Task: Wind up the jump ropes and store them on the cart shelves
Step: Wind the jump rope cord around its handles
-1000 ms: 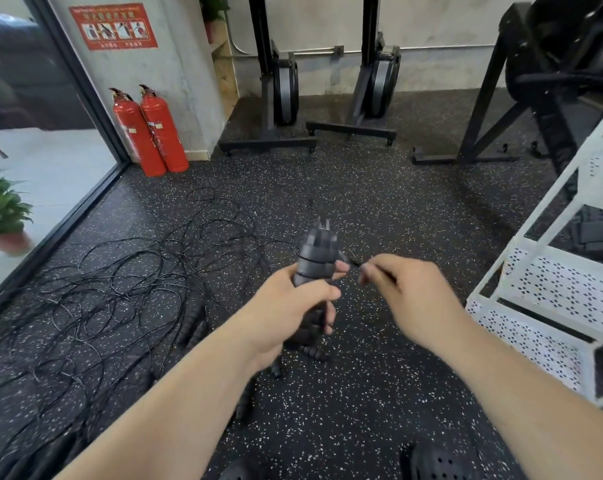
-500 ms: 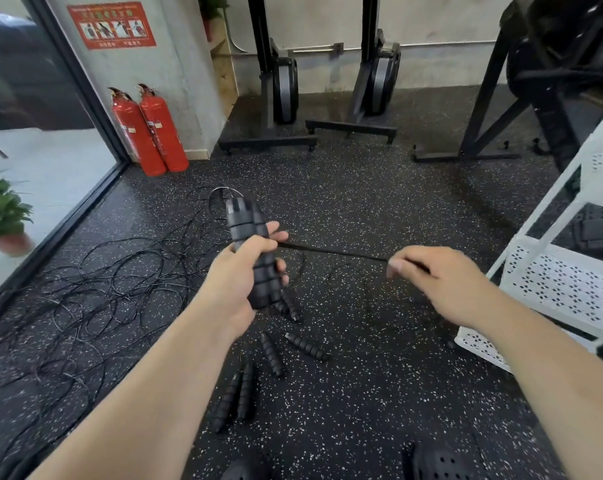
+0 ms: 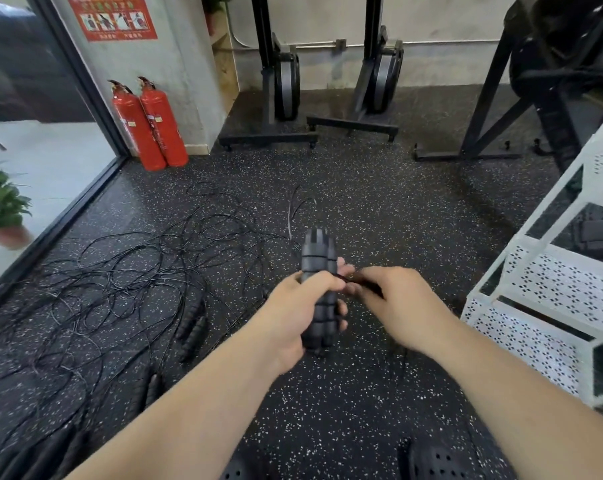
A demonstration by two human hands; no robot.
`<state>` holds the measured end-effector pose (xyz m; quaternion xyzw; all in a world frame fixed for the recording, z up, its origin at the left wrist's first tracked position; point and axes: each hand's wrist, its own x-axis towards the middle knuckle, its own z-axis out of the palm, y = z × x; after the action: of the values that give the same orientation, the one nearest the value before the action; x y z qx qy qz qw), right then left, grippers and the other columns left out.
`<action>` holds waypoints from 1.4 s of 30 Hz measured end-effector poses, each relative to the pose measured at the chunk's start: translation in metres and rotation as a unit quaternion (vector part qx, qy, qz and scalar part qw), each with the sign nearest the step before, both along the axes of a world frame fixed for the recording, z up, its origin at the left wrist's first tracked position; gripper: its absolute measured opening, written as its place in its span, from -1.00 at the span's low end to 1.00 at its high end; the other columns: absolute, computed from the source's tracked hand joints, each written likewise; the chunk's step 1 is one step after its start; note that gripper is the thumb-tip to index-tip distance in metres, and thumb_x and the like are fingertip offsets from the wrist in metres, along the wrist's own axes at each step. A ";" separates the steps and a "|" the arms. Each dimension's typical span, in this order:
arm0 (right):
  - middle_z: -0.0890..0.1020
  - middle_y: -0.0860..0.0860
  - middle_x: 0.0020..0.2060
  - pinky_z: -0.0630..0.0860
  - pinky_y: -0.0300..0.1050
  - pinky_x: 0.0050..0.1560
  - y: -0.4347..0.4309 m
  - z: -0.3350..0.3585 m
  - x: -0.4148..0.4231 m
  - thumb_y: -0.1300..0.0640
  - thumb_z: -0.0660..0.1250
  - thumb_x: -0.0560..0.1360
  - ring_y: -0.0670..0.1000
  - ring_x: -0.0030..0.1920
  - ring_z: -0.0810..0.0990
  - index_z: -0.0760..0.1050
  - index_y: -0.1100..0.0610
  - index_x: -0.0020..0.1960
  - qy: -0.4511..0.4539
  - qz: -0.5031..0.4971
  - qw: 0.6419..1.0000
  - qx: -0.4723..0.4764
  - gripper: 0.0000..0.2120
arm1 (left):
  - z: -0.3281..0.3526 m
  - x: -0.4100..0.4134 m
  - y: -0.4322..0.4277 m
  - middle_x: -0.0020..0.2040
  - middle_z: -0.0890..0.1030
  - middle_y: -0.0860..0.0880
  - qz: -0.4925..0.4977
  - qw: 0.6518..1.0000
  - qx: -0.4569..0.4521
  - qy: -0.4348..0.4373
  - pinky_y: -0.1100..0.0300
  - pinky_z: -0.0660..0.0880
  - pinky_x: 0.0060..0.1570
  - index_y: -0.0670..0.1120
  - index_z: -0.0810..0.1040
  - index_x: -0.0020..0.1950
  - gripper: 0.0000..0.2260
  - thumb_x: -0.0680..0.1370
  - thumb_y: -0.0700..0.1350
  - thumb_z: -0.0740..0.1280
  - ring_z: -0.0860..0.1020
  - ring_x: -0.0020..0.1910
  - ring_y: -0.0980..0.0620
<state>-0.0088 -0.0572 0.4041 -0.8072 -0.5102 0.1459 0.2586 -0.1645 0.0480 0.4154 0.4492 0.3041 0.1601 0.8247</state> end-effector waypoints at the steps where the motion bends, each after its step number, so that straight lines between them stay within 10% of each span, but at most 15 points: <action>1: 0.64 -0.10 -0.33 0.45 -0.14 -0.32 -0.002 0.005 0.007 -0.10 0.32 0.69 -0.12 -0.38 0.54 0.62 -0.13 -0.02 0.013 0.010 1.000 -0.017 -0.84 | 0.002 -0.001 0.007 0.25 0.72 0.00 0.011 1.000 0.003 -0.002 0.03 0.58 -0.18 -0.12 0.61 0.37 -0.69 0.63 -0.27 0.35 0.55 -0.23 0.00; 9: 0.59 -0.08 -0.43 0.35 -0.10 -0.36 -0.023 0.022 0.054 -0.15 0.30 0.68 -0.11 -0.48 0.39 0.66 -0.23 -0.05 0.027 -0.026 0.999 -0.015 -0.80 | 0.007 -0.013 0.042 0.13 0.66 -0.14 0.130 0.991 0.008 0.006 0.01 0.58 -0.18 -0.11 0.63 0.32 -0.72 0.61 -0.26 0.40 0.56 -0.24 -0.01; 17: 0.63 -0.15 -0.34 0.40 -0.22 -0.35 -0.003 0.001 0.007 -0.14 0.31 0.68 -0.17 -0.35 0.55 0.66 -0.18 -0.03 0.001 -0.020 1.000 -0.012 -0.81 | -0.010 0.006 -0.019 -0.10 0.64 -0.16 0.017 0.999 -0.033 0.017 0.02 0.60 -0.20 -0.15 0.61 0.35 -0.70 0.61 -0.27 0.39 0.57 -0.30 -0.01; 22: 0.64 -0.06 -0.40 0.44 -0.08 -0.33 -0.008 0.009 0.026 -0.20 0.27 0.68 -0.06 -0.45 0.49 0.66 -0.08 -0.14 0.030 -0.001 0.998 -0.053 -0.66 | -0.002 0.002 0.008 0.26 0.73 -0.05 0.061 0.998 -0.030 -0.005 0.03 0.58 -0.18 -0.10 0.59 0.36 -0.70 0.63 -0.27 0.35 0.54 -0.22 -0.01; 27: 0.65 -0.11 -0.38 0.42 -0.10 -0.33 -0.023 0.020 0.053 -0.18 0.26 0.69 -0.14 -0.49 0.42 0.66 -0.22 -0.10 0.020 -0.025 0.999 -0.030 -0.73 | 0.002 -0.010 0.042 0.25 0.72 -0.03 0.133 0.991 -0.032 -0.013 0.04 0.58 -0.18 -0.08 0.63 0.35 -0.69 0.62 -0.26 0.37 0.55 -0.24 0.00; 36: 0.60 -0.15 -0.38 0.35 -0.22 -0.35 -0.004 0.005 0.005 -0.10 0.31 0.69 -0.16 -0.36 0.53 0.68 -0.14 0.02 -0.042 -0.009 0.998 0.051 -0.82 | -0.003 0.002 -0.011 0.06 0.62 -0.13 -0.018 0.998 -0.053 -0.028 0.03 0.58 -0.20 -0.06 0.65 0.39 -0.66 0.63 -0.25 0.36 0.55 -0.25 -0.03; 42: 0.66 -0.09 -0.34 0.46 -0.08 -0.36 -0.011 0.013 0.029 -0.16 0.26 0.70 -0.12 -0.47 0.48 0.65 -0.15 -0.06 -0.009 0.004 0.999 -0.031 -0.74 | -0.001 -0.005 0.027 0.32 0.70 0.01 0.055 0.998 -0.026 -0.017 0.04 0.58 -0.19 -0.09 0.54 0.44 -0.64 0.64 -0.25 0.34 0.54 -0.21 0.02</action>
<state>0.0197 -0.0684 0.4174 -0.8143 -0.5109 0.1552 0.2278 -0.1699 0.0753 0.4142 0.4071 0.3185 0.2049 0.8312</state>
